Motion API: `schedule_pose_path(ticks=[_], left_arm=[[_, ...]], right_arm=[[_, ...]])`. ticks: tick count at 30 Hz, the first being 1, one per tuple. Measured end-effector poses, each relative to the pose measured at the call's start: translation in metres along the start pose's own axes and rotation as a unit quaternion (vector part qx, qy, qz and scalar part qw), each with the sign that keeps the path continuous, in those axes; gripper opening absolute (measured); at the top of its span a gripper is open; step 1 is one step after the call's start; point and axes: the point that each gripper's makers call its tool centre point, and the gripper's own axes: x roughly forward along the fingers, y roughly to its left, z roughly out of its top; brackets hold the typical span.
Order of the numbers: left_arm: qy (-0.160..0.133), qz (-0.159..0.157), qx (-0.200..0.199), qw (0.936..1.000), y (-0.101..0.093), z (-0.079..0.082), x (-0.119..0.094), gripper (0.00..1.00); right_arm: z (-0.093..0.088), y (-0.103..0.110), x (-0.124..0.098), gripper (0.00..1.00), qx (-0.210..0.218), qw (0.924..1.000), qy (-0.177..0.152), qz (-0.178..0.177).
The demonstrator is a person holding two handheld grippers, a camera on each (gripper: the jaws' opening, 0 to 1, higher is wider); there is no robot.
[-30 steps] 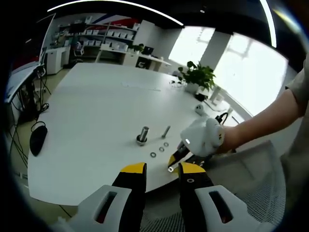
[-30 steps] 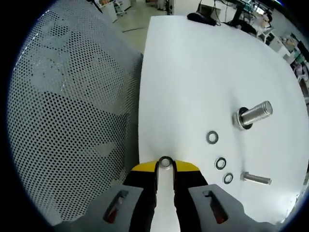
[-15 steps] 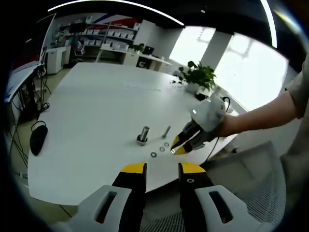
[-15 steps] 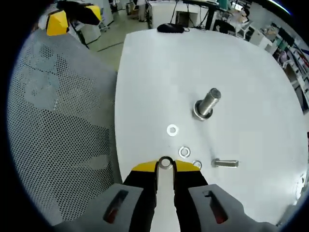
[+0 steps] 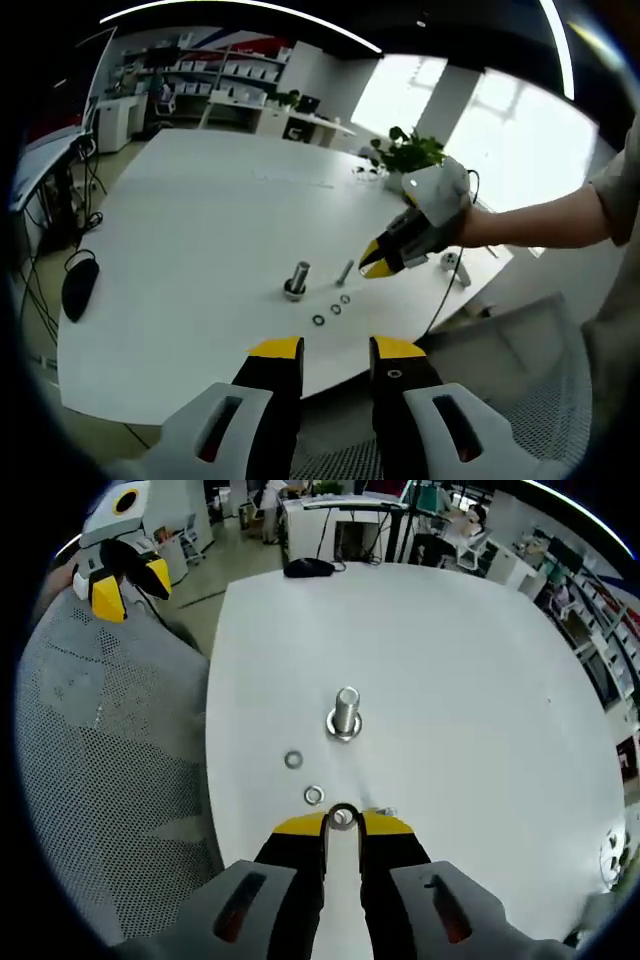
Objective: Place the washer onto the threaded stud by aligning its center hole with the stud, sliding it down to the base, and recovering from edge contact or off-axis alignment until the washer reaches the visible bottom stop.
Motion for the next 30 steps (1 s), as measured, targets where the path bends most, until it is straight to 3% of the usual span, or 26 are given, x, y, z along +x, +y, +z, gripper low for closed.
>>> schedule_pose_path(ticks=[15,30], left_arm=[[-0.003,0.002,-0.002,1.0,0.0,0.0,-0.001,0.24],[-0.003,0.0,-0.001,1.0,0.0,0.001,-0.001,0.24]], right_arm=[[-0.002,-0.024,0.009,0.13,-0.014,0.9996,0.018,-0.019],[-0.005,-0.027,0.015,0.13,-0.011,0.9994,0.027,-0.018]])
